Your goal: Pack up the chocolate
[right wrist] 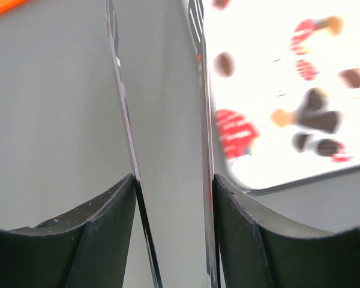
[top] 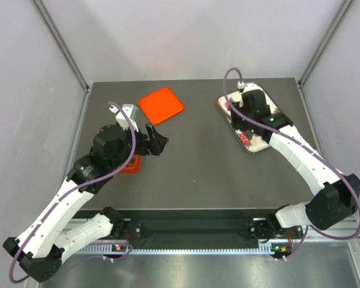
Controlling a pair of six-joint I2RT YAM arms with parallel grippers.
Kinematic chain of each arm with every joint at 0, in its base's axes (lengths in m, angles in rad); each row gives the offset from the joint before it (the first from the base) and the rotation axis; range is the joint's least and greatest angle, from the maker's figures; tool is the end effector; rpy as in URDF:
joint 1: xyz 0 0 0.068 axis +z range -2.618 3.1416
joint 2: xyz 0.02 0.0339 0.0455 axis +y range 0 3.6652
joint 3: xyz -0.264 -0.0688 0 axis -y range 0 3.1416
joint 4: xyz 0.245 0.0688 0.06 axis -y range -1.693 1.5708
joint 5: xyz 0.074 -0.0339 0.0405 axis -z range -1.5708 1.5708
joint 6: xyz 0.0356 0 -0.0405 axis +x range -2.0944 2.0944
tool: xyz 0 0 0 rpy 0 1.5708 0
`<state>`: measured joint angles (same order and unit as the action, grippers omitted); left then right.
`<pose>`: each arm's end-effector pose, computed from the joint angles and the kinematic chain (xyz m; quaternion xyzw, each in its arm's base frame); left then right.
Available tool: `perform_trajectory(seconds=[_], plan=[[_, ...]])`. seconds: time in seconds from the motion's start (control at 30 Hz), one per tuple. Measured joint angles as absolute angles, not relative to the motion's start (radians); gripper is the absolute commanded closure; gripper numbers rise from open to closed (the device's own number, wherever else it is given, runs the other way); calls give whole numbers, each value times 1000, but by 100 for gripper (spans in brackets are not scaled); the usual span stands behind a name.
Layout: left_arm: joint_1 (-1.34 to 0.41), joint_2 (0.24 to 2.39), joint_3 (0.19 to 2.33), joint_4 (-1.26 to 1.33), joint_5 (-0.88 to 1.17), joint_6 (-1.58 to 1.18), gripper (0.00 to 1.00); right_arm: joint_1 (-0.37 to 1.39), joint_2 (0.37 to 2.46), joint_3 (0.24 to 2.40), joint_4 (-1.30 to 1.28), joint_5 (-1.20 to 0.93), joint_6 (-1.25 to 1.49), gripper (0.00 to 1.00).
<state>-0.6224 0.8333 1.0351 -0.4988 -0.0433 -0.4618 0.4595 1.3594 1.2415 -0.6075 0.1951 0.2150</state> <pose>0.1433 -0.1009 0.3847 0.0516 0.8022 -0.2918 0.5183 0.2688 0.1253 0.3301 -0.0710 0.9057 0.0513 0.4147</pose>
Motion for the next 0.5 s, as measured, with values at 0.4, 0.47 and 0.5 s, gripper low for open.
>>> perform_trajectory(seconds=[0.4,0.47,0.5], plan=[[-622,835,1035,-503,-46,-435,2,268,1520,1364,-669,244,184,51],[-622,833,1035,-503,-47,-432,2,256,1542,1364,-679,246,183,52],[-622,833,1035,-502,-47,-430,2,250,1554,1364,-684,247,183,53]])
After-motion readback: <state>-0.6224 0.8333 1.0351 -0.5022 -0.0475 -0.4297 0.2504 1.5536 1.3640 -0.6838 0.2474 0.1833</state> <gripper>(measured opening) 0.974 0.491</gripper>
